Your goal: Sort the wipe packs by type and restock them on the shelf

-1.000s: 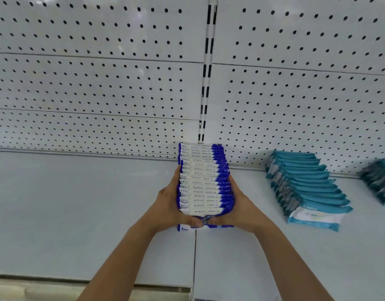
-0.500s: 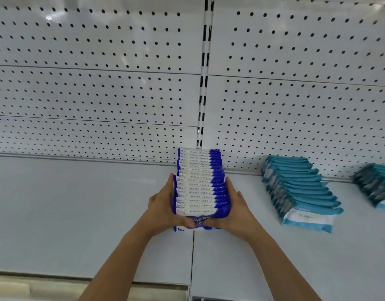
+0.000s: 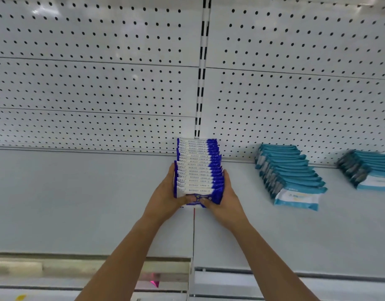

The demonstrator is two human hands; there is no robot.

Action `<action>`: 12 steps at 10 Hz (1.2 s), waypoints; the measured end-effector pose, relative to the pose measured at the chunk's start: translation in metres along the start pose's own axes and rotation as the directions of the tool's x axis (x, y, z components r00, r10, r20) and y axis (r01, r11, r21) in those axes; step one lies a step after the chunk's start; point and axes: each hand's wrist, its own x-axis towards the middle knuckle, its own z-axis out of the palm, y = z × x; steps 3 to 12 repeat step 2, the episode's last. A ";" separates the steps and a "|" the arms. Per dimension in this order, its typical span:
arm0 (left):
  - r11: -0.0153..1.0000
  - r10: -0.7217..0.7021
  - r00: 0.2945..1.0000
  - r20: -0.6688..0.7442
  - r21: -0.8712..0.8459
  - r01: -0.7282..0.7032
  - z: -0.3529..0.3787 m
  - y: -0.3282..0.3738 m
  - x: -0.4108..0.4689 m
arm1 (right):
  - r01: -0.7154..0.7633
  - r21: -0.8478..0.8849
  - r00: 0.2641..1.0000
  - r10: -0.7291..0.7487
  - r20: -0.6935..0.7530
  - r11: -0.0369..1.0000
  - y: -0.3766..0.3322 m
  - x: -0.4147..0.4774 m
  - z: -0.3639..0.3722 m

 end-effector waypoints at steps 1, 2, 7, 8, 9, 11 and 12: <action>0.991 -0.119 0.985 -0.126 0.050 0.126 0.007 0.000 -0.015 | -0.090 0.003 0.993 0.090 -0.075 0.996 -0.002 -0.014 0.003; 0.988 -0.048 0.962 -0.269 0.130 0.086 0.015 0.011 -0.027 | -0.102 -0.063 0.989 0.094 -0.114 0.993 -0.005 -0.023 0.004; 0.988 -0.048 0.962 -0.269 0.130 0.086 0.015 0.011 -0.027 | -0.102 -0.063 0.989 0.094 -0.114 0.993 -0.005 -0.023 0.004; 0.988 -0.048 0.962 -0.269 0.130 0.086 0.015 0.011 -0.027 | -0.102 -0.063 0.989 0.094 -0.114 0.993 -0.005 -0.023 0.004; 0.988 -0.048 0.962 -0.269 0.130 0.086 0.015 0.011 -0.027 | -0.102 -0.063 0.989 0.094 -0.114 0.993 -0.005 -0.023 0.004; 0.988 -0.048 0.962 -0.269 0.130 0.086 0.015 0.011 -0.027 | -0.102 -0.063 0.989 0.094 -0.114 0.993 -0.005 -0.023 0.004; 0.988 -0.048 0.962 -0.269 0.130 0.086 0.015 0.011 -0.027 | -0.102 -0.063 0.989 0.094 -0.114 0.993 -0.005 -0.023 0.004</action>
